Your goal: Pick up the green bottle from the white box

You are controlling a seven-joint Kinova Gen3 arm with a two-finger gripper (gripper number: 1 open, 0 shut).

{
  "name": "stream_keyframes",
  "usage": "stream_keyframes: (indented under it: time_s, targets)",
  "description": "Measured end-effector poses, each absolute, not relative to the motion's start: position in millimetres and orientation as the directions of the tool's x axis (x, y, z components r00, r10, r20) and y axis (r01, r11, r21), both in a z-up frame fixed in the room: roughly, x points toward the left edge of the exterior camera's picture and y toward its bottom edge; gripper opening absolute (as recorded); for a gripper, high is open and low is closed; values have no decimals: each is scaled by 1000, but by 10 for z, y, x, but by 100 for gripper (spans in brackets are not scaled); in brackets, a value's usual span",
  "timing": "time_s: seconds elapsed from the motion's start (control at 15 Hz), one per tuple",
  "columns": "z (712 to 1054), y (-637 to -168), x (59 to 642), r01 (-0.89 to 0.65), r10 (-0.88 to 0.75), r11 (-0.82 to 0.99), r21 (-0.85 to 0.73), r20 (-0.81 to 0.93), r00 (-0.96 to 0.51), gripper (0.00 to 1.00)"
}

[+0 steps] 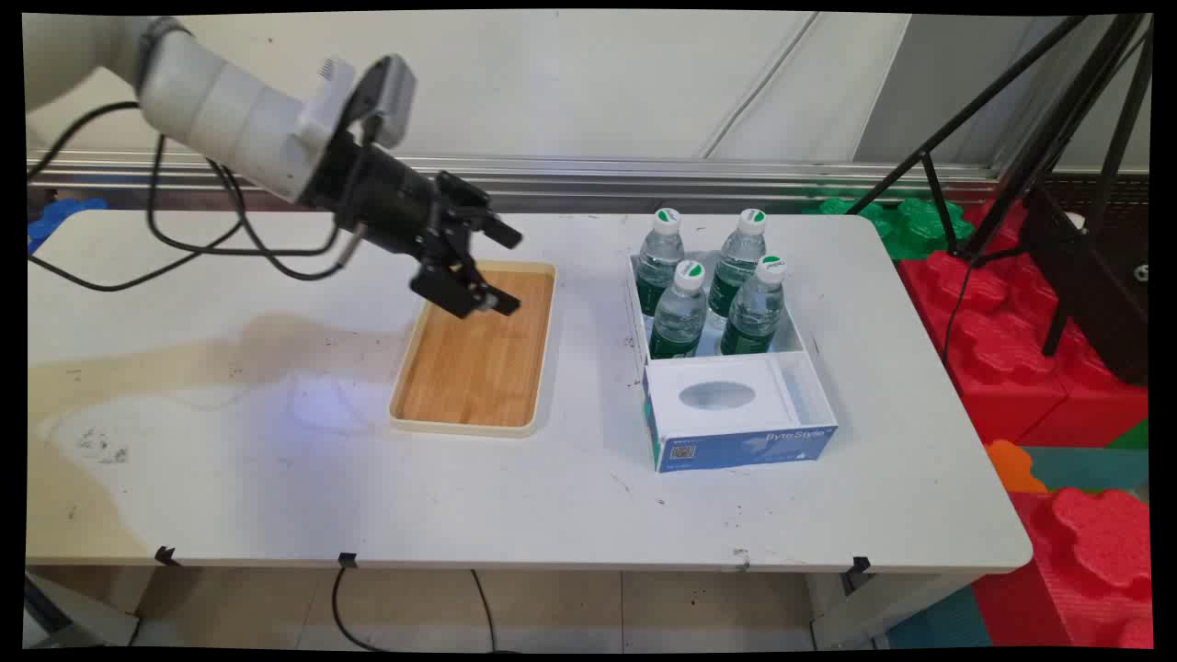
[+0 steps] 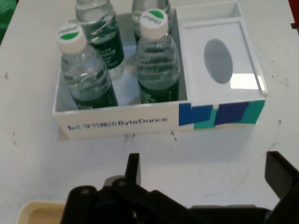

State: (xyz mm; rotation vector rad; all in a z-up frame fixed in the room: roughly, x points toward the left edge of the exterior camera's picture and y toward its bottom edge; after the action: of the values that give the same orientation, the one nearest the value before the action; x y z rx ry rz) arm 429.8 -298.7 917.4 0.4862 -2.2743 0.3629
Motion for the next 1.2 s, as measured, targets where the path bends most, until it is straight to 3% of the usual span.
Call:
stream_keyframes:
  time_s: [1.2]
  targets:
    - [8550,-3612,3238,-486,-236,865,-127,753,-615,100]
